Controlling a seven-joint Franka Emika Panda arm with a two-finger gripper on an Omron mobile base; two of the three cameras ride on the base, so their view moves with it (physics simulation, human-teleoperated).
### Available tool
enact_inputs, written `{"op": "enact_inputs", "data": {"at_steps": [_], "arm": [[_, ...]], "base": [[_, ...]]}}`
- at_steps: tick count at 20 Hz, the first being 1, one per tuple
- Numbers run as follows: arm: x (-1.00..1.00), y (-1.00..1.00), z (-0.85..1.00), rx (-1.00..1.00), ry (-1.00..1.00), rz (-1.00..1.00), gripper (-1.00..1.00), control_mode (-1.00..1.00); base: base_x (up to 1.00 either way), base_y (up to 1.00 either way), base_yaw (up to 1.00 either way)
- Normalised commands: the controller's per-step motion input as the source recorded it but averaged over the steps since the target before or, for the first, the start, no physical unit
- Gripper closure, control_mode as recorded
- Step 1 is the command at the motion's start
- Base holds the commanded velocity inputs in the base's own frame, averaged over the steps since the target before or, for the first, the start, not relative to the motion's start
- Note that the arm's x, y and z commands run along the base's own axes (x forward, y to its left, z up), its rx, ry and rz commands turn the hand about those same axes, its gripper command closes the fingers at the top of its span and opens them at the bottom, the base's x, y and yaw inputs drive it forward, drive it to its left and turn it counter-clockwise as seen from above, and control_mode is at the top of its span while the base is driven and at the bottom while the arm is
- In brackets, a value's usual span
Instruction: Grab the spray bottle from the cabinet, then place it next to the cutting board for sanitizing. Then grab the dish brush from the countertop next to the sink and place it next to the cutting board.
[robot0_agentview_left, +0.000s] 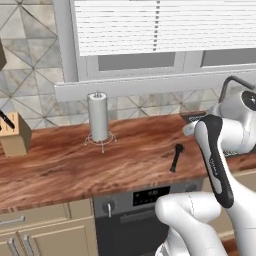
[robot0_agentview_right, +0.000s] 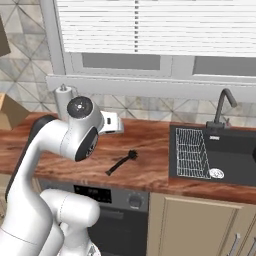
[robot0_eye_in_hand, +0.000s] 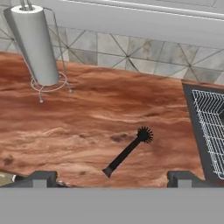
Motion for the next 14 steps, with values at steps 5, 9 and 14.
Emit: {"op": "enact_inputs", "data": {"at_steps": [5, 9, 14], "arm": [[0.0, 0.0, 0.0, 0.0, 0.0, 0.0, -1.0, 1.0], [0.0, 0.0, 0.0, 0.0, 0.0, 0.0, -1.0, 1.0], [0.35, 0.0, -0.34, 0.0, 0.13, -0.03, -1.0, -1.0]], "base": [[0.43, 0.01, 0.0], [0.49, 0.0, 0.0], [0.0, 0.0, 0.0]]}}
